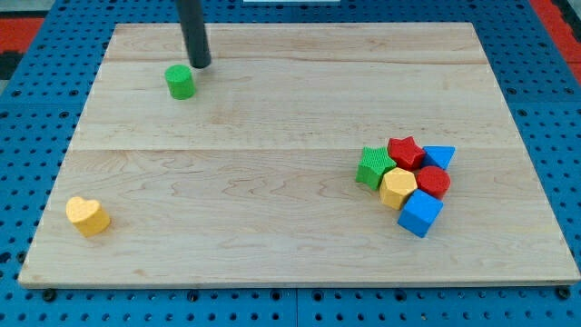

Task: Move green circle towards green star

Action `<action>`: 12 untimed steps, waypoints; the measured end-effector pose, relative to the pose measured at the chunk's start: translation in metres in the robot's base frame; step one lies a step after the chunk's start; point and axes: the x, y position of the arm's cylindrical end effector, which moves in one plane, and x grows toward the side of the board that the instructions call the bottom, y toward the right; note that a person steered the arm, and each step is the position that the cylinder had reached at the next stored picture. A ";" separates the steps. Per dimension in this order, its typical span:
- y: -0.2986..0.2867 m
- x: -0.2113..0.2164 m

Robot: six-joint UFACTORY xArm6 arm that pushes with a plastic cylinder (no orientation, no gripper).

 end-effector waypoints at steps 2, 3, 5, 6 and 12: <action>0.015 0.037; 0.102 0.085; 0.010 0.048; 0.022 0.099; 0.249 0.120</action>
